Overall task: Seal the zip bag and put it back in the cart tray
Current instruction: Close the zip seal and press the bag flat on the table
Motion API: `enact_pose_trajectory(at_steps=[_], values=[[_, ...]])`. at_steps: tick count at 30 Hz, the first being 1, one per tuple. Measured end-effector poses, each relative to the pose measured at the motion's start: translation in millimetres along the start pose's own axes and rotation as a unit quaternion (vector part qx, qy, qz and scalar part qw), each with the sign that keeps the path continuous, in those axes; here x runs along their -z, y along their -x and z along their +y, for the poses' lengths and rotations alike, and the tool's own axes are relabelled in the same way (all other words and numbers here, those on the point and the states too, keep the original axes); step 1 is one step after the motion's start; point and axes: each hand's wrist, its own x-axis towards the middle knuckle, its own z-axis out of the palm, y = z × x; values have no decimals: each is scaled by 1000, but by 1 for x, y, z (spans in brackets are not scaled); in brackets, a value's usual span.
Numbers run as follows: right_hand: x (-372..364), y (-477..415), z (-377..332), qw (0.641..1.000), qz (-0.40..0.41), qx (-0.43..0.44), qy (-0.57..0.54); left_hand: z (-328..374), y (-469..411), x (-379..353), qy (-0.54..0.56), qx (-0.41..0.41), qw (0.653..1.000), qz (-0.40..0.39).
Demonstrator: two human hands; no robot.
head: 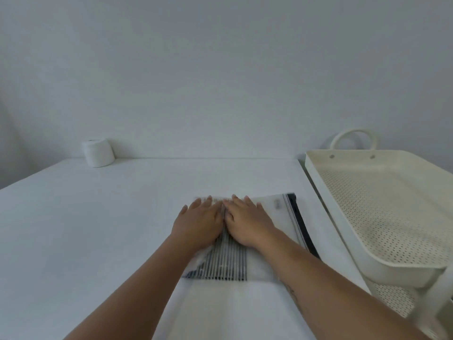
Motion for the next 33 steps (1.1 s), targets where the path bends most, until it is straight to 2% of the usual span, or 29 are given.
enact_pose_trajectory(at_steps=[4,17,25,29,33], values=[[-14,-2,10,999,33,-2,11,2,-3,-5,-43,6,999,-24],[-11,-1,36,997,4,-42,67,8,-5,-7,-56,19,998,-35],[4,12,69,991,-6,-101,85,11,0,-9,-40,40,998,-29],[15,13,72,992,-20,-98,72,16,5,-2,25,30,999,13],[34,14,49,997,36,-66,18,15,10,13,63,14,994,91]])
